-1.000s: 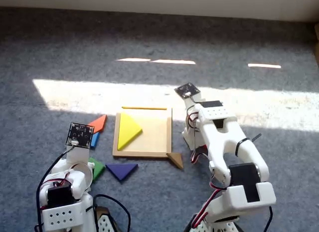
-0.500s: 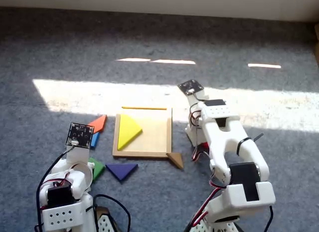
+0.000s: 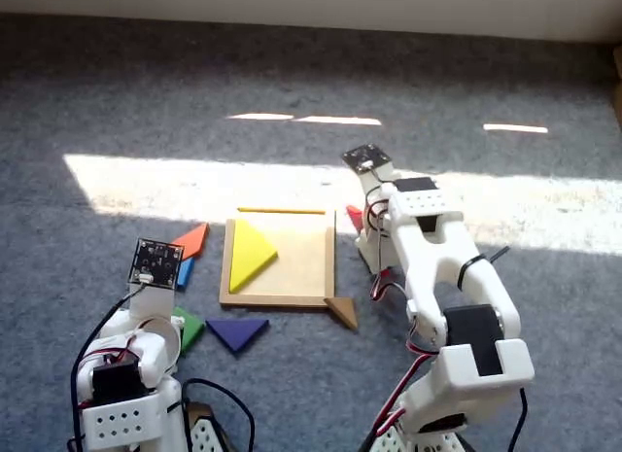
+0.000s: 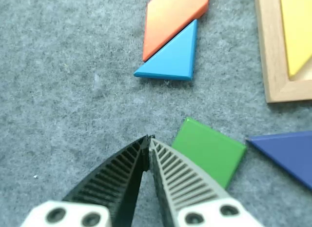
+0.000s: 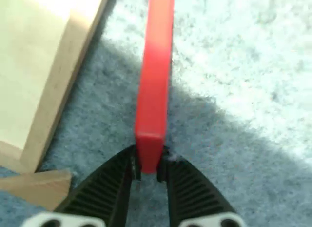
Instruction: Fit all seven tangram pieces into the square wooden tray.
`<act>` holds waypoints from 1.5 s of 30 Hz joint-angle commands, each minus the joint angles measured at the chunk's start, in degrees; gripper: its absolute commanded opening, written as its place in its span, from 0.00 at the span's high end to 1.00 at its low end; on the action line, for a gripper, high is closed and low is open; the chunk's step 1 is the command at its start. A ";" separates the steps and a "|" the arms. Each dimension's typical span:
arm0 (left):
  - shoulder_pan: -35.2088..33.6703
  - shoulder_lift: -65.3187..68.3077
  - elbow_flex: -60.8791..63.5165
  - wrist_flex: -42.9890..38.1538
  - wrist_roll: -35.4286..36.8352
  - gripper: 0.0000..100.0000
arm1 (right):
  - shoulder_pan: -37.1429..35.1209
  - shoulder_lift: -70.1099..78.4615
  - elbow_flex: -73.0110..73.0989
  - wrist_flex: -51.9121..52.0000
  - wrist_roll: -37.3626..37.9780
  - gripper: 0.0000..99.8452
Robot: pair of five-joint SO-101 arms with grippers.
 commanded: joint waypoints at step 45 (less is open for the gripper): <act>-0.66 -1.27 1.19 0.35 0.35 0.99 | -12.97 -17.89 25.01 -55.25 41.67 0.99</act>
